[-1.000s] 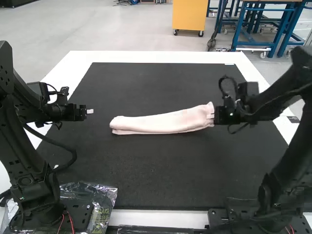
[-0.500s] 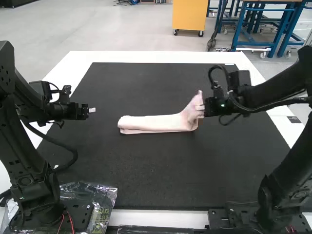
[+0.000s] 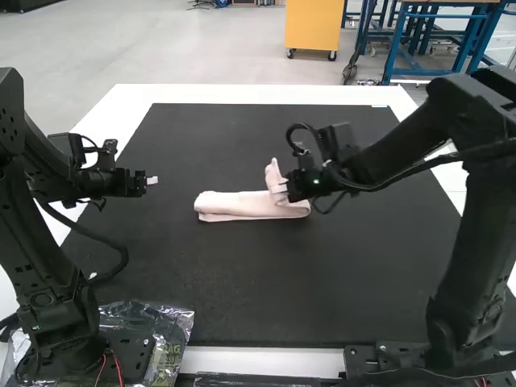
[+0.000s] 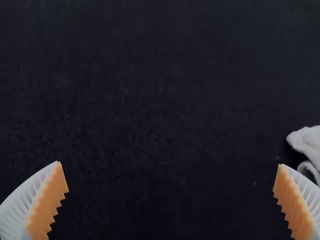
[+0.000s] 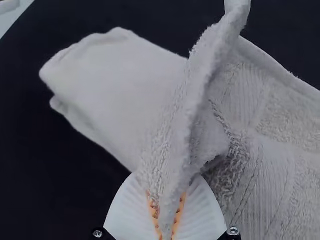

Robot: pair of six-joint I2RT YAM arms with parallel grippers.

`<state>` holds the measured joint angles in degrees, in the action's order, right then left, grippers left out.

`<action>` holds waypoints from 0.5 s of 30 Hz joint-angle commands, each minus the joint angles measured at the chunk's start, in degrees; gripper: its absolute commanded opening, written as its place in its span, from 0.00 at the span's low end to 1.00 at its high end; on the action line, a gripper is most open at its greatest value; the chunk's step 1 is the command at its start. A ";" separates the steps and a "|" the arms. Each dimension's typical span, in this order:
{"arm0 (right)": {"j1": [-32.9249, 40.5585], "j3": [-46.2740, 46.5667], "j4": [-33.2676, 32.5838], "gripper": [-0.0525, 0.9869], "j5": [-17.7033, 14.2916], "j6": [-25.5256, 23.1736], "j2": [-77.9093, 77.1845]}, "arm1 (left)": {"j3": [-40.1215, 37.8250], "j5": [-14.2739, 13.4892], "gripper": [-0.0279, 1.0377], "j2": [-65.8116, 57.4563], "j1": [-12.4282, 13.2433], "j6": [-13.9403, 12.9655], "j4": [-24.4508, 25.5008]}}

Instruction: Fold the towel.

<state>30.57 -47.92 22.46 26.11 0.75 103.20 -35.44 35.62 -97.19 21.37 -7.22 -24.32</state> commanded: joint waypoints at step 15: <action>9.60 -11.84 4.00 0.03 -1.41 -4.53 10.36 | 3.54 1.39 0.94 3.06 -0.10 0.19 -2.67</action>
<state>39.59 -57.32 25.69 25.06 -3.09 112.86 -32.47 35.70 -96.77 21.37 -7.20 -26.30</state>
